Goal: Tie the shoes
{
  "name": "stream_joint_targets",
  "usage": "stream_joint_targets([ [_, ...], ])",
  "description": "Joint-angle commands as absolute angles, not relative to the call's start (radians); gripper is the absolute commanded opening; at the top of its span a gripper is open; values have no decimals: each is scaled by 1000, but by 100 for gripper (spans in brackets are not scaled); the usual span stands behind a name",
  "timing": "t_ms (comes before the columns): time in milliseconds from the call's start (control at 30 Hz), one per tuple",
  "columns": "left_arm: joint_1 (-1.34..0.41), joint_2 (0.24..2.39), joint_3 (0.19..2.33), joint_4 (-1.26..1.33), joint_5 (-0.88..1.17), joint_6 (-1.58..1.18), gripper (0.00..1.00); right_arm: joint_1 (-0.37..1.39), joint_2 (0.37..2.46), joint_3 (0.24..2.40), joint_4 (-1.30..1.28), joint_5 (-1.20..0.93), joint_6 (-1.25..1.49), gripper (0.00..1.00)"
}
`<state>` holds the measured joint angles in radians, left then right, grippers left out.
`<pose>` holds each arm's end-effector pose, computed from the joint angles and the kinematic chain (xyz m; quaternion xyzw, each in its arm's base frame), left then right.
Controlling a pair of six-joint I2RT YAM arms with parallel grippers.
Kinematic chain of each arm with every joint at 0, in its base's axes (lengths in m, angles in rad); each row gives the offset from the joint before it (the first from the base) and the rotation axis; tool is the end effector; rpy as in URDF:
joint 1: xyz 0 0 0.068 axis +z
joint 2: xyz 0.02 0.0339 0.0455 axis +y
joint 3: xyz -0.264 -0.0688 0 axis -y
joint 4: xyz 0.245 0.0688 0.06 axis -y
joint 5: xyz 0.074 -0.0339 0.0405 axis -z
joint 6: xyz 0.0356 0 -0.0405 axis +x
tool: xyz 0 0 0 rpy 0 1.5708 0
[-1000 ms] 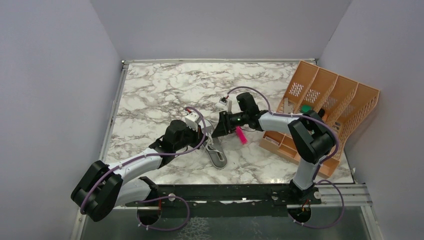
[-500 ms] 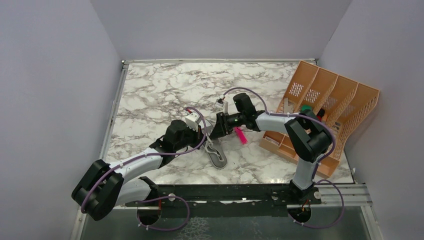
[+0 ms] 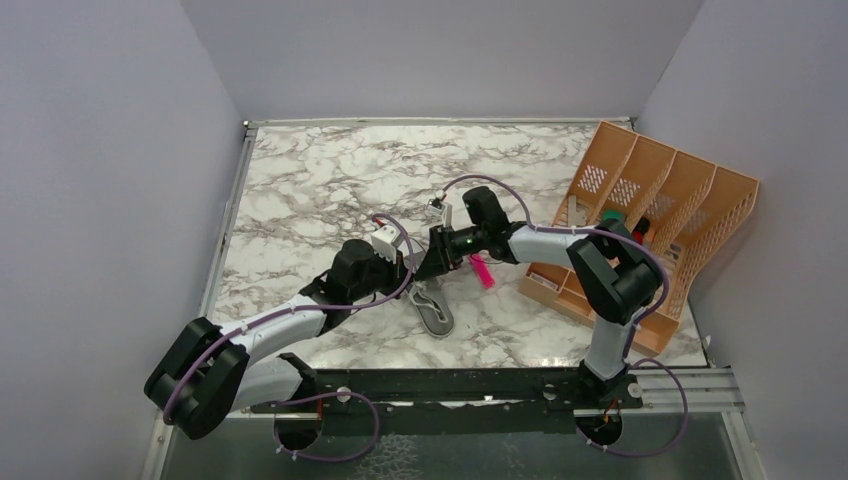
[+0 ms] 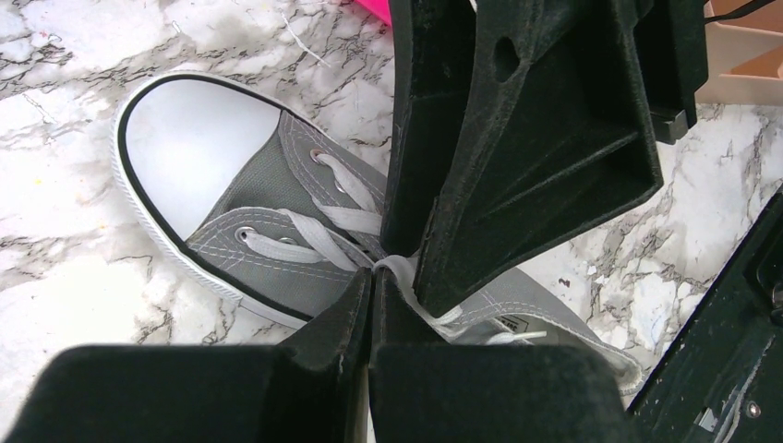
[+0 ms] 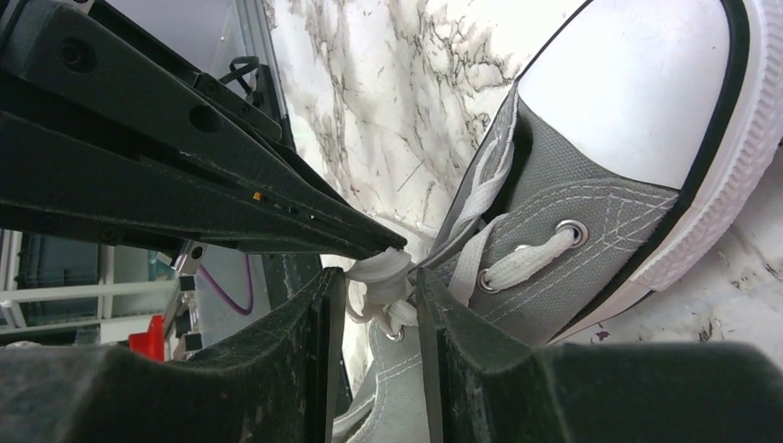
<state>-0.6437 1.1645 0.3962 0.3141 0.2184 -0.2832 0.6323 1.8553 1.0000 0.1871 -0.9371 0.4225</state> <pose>0.1804 -0.1450 0.1812 0.2079 0.8191 -0.3181 0.4297 0.2853 0.2446 0.1624 -0.2799 0.7779 0.5470 0.1317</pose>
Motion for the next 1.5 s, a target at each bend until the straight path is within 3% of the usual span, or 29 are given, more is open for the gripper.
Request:
stream_joint_targets([
  [0, -650, 1158, 418, 347, 235, -275, 0, 644, 1882, 1029, 209, -958, 422, 37],
  [133, -650, 1155, 416, 347, 234, -276, 0, 646, 1877, 1022, 209, -942, 422, 27],
  [300, -650, 1155, 418, 328, 210, -289, 0, 643, 1841, 1013, 202, -892, 451, 1],
  [367, -648, 1156, 437, 257, 167, -313, 0, 642, 1827, 1007, 207, -881, 460, 0],
  [467, -611, 1143, 452, 166, 153, -417, 31, 641, 1831, 1008, 198, -896, 451, 0],
  [633, -523, 1040, 410, 141, 221, -622, 49, 640, 1826, 993, 209, -918, 439, 0],
  [767, -459, 1015, 401, 95, 271, -789, 55, 635, 1823, 986, 214, -939, 435, 0],
  [933, -425, 1111, 411, 144, 395, -934, 56, 616, 1821, 958, 244, -997, 424, 0],
  [1467, -427, 1147, 417, 279, 463, -895, 62, 606, 1828, 977, 233, -1012, 412, 1],
])
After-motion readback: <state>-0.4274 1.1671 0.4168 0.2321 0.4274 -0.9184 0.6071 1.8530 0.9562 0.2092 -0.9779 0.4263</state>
